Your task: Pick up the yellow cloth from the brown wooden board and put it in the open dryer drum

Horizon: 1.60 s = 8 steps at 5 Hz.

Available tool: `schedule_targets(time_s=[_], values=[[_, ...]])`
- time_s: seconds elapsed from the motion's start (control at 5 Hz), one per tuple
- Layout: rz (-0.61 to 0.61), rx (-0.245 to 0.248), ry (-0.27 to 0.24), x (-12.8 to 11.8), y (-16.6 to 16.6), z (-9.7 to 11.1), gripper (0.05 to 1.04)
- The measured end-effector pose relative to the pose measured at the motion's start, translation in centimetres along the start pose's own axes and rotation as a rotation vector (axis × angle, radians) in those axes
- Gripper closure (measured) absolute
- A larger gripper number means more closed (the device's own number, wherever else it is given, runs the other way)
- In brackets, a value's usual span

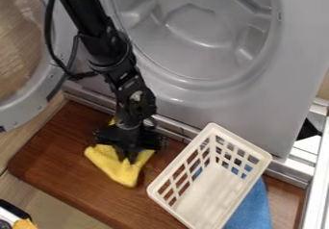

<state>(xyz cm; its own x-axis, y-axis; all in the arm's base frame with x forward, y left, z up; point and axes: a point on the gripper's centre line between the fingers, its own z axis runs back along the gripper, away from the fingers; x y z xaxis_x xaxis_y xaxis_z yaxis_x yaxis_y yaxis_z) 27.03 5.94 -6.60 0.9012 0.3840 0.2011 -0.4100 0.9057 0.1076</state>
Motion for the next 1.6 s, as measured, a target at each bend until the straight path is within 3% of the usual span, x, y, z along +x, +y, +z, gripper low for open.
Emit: schedule_targets(time_s=[0.4,1.2,1.6], values=[[-0.036,-0.067,-0.076,1.3,-0.4,4.3,1.016],[-0.085,-0.251,-0.317,4.7,-2.9,13.6,1.016],[-0.082,-0.304,-0.363,7.9,-4.4,14.8,1.016]])
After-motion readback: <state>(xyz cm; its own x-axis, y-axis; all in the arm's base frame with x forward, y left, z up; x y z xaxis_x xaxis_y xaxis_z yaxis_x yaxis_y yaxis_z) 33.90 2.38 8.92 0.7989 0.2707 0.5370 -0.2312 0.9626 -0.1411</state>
